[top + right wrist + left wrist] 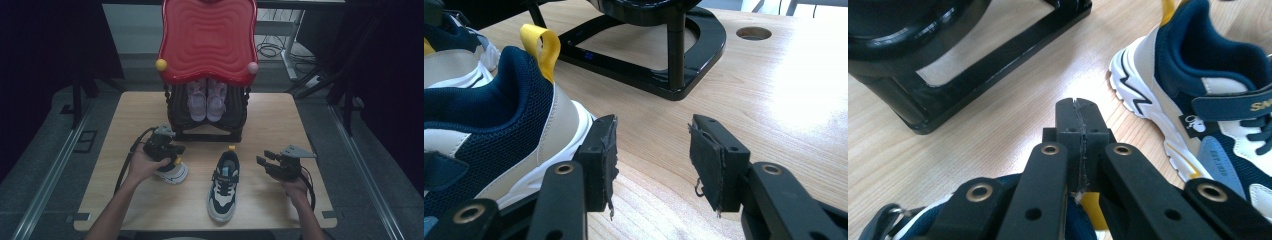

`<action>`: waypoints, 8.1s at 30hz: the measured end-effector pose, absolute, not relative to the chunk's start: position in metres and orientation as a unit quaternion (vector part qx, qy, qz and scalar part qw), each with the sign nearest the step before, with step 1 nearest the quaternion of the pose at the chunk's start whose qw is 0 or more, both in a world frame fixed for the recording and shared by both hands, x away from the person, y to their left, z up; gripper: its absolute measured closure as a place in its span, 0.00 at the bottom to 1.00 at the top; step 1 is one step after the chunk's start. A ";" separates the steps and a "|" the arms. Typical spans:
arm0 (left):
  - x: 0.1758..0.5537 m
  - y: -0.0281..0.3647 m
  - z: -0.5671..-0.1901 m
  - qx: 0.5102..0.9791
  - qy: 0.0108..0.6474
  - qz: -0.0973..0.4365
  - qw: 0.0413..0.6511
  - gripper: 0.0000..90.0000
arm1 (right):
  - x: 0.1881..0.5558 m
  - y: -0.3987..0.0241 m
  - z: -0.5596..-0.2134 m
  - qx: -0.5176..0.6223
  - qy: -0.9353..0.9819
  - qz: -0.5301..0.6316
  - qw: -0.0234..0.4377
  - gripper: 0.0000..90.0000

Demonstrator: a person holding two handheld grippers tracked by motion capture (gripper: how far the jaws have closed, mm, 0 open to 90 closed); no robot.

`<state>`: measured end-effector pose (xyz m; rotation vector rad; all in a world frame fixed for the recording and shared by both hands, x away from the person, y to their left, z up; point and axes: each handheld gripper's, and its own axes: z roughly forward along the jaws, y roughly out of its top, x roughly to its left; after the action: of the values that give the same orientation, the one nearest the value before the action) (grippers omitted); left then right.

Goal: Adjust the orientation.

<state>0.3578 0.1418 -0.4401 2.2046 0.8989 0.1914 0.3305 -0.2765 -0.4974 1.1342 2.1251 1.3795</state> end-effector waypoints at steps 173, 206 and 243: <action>0.268 0.192 -0.441 0.810 0.384 0.087 0.435 0.44 | 0.283 -0.205 -0.451 0.278 0.817 0.491 0.122 1.00; 0.269 0.192 -0.447 0.815 0.384 0.083 0.426 0.43 | 0.256 -0.111 -0.484 0.194 0.910 0.363 0.050 1.00; 0.269 0.194 -0.449 0.817 0.386 0.083 0.420 0.43 | 0.241 -0.175 -0.484 0.242 0.914 0.317 0.073 1.00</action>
<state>0.2692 0.1941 -0.4489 2.0491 0.9681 0.2076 0.2410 -0.1745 -0.4842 0.7264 2.7456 0.9506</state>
